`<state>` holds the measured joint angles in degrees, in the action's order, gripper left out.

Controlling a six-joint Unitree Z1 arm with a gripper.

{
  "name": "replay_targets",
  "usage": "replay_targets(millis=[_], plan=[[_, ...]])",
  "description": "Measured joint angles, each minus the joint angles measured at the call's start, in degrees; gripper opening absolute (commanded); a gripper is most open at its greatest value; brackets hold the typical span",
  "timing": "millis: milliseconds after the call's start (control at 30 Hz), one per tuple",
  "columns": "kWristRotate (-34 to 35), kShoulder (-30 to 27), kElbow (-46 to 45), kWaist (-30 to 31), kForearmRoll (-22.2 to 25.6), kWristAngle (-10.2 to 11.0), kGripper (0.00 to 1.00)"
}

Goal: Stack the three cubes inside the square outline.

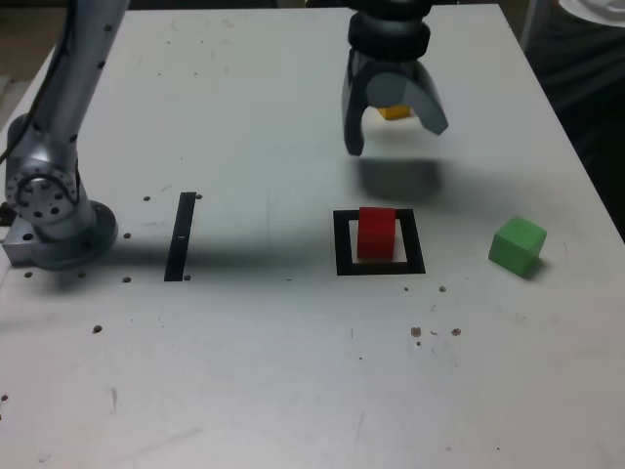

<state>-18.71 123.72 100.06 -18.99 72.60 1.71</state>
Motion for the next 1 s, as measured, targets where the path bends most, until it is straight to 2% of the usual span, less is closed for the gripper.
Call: replay_targets(millis=[333, 800, 900, 1000], plan=[[0.0, 5.1, 7.6, -6.5, 2.9, 2.2, 0.99], [-0.1, 12.3, 19.3, -10.9, 7.5, 4.9, 0.96], [-0.3, 13.7, 21.6, -11.0, 8.1, 5.1, 0.93], [-0.4, 15.0, 23.4, -11.1, 9.0, 5.2, 0.86]])
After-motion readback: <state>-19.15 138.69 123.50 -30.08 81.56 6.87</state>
